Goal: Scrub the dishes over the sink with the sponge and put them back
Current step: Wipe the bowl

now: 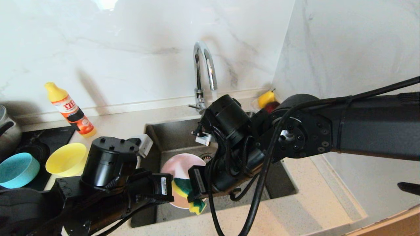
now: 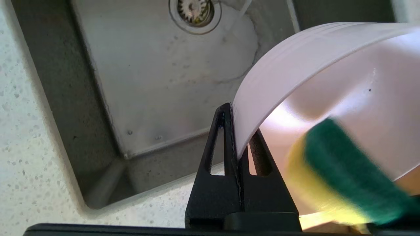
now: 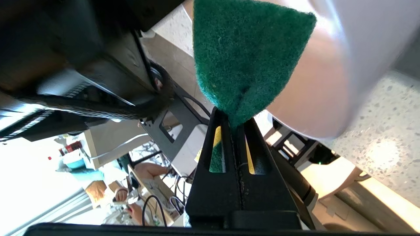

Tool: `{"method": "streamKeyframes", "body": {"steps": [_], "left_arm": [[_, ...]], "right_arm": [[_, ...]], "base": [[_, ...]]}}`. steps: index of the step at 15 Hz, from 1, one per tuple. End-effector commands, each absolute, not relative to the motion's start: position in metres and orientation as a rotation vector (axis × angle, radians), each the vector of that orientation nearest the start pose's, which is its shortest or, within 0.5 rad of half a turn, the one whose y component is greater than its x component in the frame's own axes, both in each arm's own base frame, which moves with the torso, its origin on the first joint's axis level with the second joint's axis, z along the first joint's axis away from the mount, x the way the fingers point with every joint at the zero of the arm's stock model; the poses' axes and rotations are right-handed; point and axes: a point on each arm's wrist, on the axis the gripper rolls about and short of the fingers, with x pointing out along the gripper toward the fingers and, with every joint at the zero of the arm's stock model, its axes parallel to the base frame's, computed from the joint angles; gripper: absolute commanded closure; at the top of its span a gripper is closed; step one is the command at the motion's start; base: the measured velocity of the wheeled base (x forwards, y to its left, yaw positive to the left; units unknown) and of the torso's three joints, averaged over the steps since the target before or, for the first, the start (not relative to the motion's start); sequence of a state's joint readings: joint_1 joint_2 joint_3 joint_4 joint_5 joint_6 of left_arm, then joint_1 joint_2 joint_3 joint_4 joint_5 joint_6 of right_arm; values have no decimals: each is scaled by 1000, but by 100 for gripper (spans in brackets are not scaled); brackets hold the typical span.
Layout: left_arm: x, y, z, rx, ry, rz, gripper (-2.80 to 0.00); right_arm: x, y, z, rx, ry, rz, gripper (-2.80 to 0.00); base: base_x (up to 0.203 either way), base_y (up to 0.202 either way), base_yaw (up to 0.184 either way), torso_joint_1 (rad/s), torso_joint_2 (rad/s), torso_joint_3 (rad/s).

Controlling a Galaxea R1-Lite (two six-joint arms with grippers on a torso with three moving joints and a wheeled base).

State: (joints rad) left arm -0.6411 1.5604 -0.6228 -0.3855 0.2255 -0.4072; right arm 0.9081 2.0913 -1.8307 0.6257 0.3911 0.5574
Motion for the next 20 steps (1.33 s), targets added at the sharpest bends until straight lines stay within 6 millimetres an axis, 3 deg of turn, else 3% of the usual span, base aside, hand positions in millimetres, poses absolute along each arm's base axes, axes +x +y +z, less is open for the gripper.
{"method": "streamKeyframes", "body": {"steps": [1, 5, 8, 13, 20], "left_arm": [[203, -145, 153, -167, 565, -294, 0], [204, -146, 153, -171, 563, -292, 0], [204, -145, 153, -172, 564, -292, 0], [203, -145, 153, -174, 565, -290, 0], [209, -145, 148, -178, 584, -269, 0]], "right_arm": [[238, 323, 205, 199, 1233, 905, 0], [230, 329, 200, 174, 1261, 915, 0], [230, 324, 209, 188, 1236, 917, 0], [249, 283, 238, 268, 1157, 857, 0], [235, 250, 279, 307, 1073, 864, 0]], "base": [[0, 0, 0, 0, 0, 0], [0, 0, 0, 0, 0, 0], [0, 0, 0, 0, 0, 0], [0, 0, 0, 0, 0, 0], [0, 0, 0, 0, 0, 0]]}}
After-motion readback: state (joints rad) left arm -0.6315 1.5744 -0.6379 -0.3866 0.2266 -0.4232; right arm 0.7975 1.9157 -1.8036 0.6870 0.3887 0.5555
